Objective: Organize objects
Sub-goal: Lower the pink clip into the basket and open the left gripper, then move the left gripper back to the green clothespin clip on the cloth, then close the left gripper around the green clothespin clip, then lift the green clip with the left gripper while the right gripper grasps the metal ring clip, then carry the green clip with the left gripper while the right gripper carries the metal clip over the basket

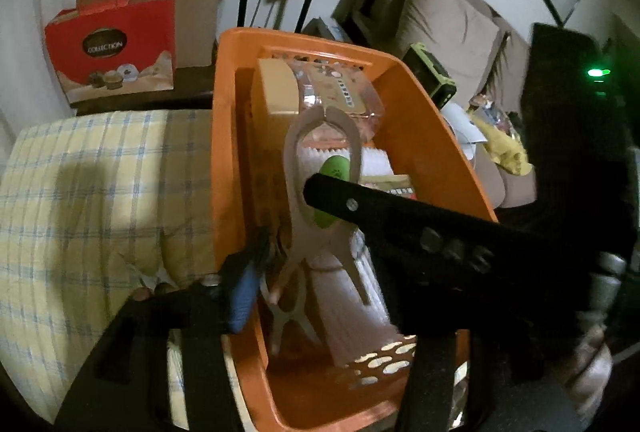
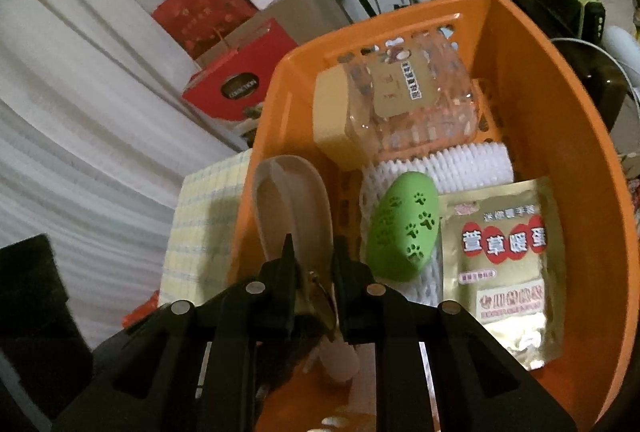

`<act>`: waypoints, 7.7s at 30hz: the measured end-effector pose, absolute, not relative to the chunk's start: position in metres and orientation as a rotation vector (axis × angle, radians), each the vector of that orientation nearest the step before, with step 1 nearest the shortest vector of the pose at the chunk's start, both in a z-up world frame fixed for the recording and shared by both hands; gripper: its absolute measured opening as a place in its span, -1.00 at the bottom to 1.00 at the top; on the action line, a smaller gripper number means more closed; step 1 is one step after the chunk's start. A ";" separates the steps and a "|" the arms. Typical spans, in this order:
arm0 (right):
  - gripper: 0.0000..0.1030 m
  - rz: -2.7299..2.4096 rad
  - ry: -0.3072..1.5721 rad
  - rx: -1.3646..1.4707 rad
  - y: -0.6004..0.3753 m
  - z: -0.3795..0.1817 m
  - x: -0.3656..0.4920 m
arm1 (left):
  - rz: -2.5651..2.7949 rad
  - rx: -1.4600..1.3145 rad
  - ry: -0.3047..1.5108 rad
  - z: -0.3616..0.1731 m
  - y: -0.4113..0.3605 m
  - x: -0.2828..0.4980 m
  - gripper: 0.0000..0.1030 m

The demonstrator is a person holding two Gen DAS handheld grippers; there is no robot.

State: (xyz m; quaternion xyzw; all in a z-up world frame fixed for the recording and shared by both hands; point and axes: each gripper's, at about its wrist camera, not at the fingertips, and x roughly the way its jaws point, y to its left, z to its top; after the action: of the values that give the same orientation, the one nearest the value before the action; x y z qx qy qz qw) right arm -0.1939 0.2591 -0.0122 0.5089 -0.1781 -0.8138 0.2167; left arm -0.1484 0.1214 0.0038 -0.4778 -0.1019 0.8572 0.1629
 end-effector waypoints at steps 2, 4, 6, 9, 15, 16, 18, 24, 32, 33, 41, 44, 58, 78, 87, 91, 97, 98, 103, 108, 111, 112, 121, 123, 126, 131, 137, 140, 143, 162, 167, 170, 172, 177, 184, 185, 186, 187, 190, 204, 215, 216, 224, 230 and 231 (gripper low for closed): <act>-0.64 -2.267 -0.480 1.422 0.258 -0.014 -0.196 | 2.438 -1.346 -0.316 0.007 0.117 -0.144 0.07; -0.57 -2.266 -0.481 1.423 0.257 -0.014 -0.197 | 2.437 -1.336 -0.325 0.012 0.112 -0.140 0.07; -0.54 -2.293 -0.461 1.424 0.255 -0.013 -0.197 | 2.454 -1.320 -0.317 0.019 0.108 -0.137 0.11; -0.47 -2.323 -0.445 1.407 0.257 -0.008 -0.195 | 2.467 -1.295 -0.308 0.027 0.103 -0.133 0.15; -0.46 -2.366 -0.423 1.370 0.264 0.005 -0.188 | 2.495 -1.256 -0.347 0.039 0.083 -0.126 0.26; -0.46 -2.375 -0.412 1.365 0.264 0.007 -0.187 | 2.501 -1.254 -0.348 0.040 0.079 -0.125 0.29; -0.46 -2.393 -0.383 1.350 0.264 0.013 -0.181 | 2.506 -1.255 -0.347 0.041 0.074 -0.124 0.32; -0.22 -2.436 -0.296 1.288 0.258 0.028 -0.159 | 2.554 -1.267 -0.308 0.039 0.055 -0.117 0.42; 0.04 -2.484 -0.160 1.236 0.236 0.038 -0.132 | 2.601 -1.300 -0.316 0.031 0.032 -0.107 0.58; 0.08 -2.490 -0.144 1.229 0.232 0.038 -0.128 | 2.614 -1.300 -0.311 0.031 0.029 -0.105 0.59; 0.56 -2.516 -0.052 1.194 0.215 0.038 -0.106 | 2.672 -1.277 -0.301 0.037 0.010 -0.093 0.61; 0.59 -2.522 -0.010 1.182 0.208 0.038 -0.098 | 2.700 -1.270 -0.269 0.039 0.006 -0.087 0.70; 0.71 -2.469 0.022 1.119 0.175 0.042 -0.067 | 2.758 -1.307 -0.206 0.026 -0.027 -0.068 0.72; 0.70 -2.417 -0.037 1.096 0.157 0.046 -0.048 | 2.652 -1.528 -0.224 -0.082 -0.002 -0.087 0.72; 0.70 -2.443 -0.045 1.087 0.171 0.050 -0.049 | 2.687 -1.556 -0.241 -0.099 0.007 -0.110 0.65; 0.70 -2.454 -0.034 1.097 0.174 0.047 -0.053 | 2.709 -1.541 -0.179 -0.102 0.011 -0.112 0.52; 0.69 -2.454 -0.010 1.121 0.171 0.040 -0.059 | 2.682 -1.533 -0.151 -0.099 0.005 -0.109 -0.04; 0.68 -2.452 -0.007 1.124 0.169 0.040 -0.060 | 2.679 -1.534 -0.149 -0.098 0.003 -0.109 -0.12; 0.60 -2.428 0.024 1.138 0.155 0.037 -0.064 | 2.658 -1.552 -0.167 -0.096 -0.017 -0.100 -0.45; 0.50 -2.392 0.067 1.156 0.132 0.034 -0.070 | 2.684 -1.559 -0.181 -0.095 -0.044 -0.088 -0.47; 0.38 -2.366 0.072 1.175 0.119 0.028 -0.075 | 2.692 -1.559 -0.217 -0.095 -0.062 -0.082 -0.47; 0.29 -2.359 0.073 1.182 0.115 0.026 -0.077 | 2.696 -1.558 -0.222 -0.095 -0.067 -0.080 -0.47; 0.07 -2.343 0.150 1.261 0.078 -0.011 -0.098 | 2.685 -1.557 -0.296 -0.097 -0.099 -0.070 -0.44; 0.04 -2.362 0.204 1.282 0.071 -0.022 -0.104 | 2.678 -1.553 -0.320 -0.098 -0.102 -0.070 -0.42; -0.01 -2.393 0.296 1.305 0.059 -0.038 -0.112 | 2.673 -1.543 -0.347 -0.099 -0.103 -0.069 -0.42; -0.06 -2.425 0.391 1.332 0.047 -0.059 -0.124 | 2.668 -1.532 -0.364 -0.099 -0.106 -0.068 -0.41; -0.11 -2.437 0.443 1.384 0.044 -0.079 -0.138 | 2.663 -1.518 -0.376 -0.100 -0.108 -0.067 -0.41; -0.11 -2.438 0.468 1.400 0.042 -0.086 -0.143 | 2.661 -1.517 -0.380 -0.100 -0.108 -0.067 -0.41; -0.04 -2.443 0.500 1.416 0.040 -0.092 -0.148 | 2.660 -1.513 -0.386 -0.100 -0.109 -0.067 -0.41; -0.50 -2.280 0.339 1.458 0.029 -0.082 -0.140 | 2.658 -1.510 -0.406 -0.100 -0.110 -0.066 -0.41; -0.34 -2.288 0.352 1.462 0.029 -0.090 -0.134 | 2.664 -1.519 -0.419 -0.100 -0.109 -0.066 -0.34; -0.32 -2.280 0.378 1.472 0.027 -0.101 -0.128 | 2.672 -1.518 -0.402 -0.100 -0.104 -0.067 -0.12; -0.42 -2.302 0.377 1.444 0.027 -0.100 -0.125 | 2.689 -1.519 -0.361 -0.100 -0.098 -0.067 -0.08; -0.49 -2.309 0.316 1.430 0.035 -0.094 -0.125 | 2.725 -1.511 -0.313 -0.101 -0.096 -0.067 -0.26; -0.52 -2.348 0.245 1.337 0.050 -0.073 -0.108 | 2.722 -1.491 -0.426 -0.097 -0.110 -0.063 -0.26; -0.52 -2.351 0.239 1.324 0.051 -0.069 -0.105 | 2.729 -1.478 -0.422 -0.093 -0.110 -0.060 -0.26; -0.52 -2.355 0.232 1.309 0.053 -0.065 -0.101 | 2.733 -1.470 -0.418 -0.091 -0.109 -0.060 -0.26; -0.52 -2.357 0.226 1.297 0.054 -0.061 -0.099 | 2.738 -1.456 -0.411 -0.086 -0.107 -0.058 -0.26; -0.53 -2.357 0.198 1.275 0.061 -0.051 -0.091 | 2.738 -1.427 -0.418 -0.075 -0.105 -0.056 -0.26; -0.53 -2.459 0.076 1.095 0.106 0.015 -0.064 | 2.704 -1.253 -0.346 -0.002 -0.055 -0.048 -0.26; -0.53 -2.567 -0.024 1.060 0.175 0.040 -0.061 | 2.635 -1.190 -0.271 0.028 0.005 -0.061 -0.26; -0.53 -2.576 -0.034 1.058 0.182 0.042 -0.061 | 2.629 -1.188 -0.266 0.029 0.010 -0.063 -0.26; -0.53 -2.635 -0.072 1.069 0.224 0.046 -0.065 | 2.578 -1.181 -0.204 0.035 0.060 -0.072 -0.26; -0.53 -2.673 -0.074 1.070 0.246 0.046 -0.066 | 2.573 -1.174 -0.164 0.037 0.086 -0.078 -0.26; -0.53 -2.679 -0.076 1.071 0.251 0.046 -0.066 | 2.573 -1.174 -0.156 0.037 0.090 -0.079 -0.26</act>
State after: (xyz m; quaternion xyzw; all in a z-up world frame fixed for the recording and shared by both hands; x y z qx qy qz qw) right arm -0.0658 0.2508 0.0459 0.3681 -0.0261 -0.9206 0.1274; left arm -0.0788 0.0898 0.0373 -0.4095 -0.0543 0.8975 0.1541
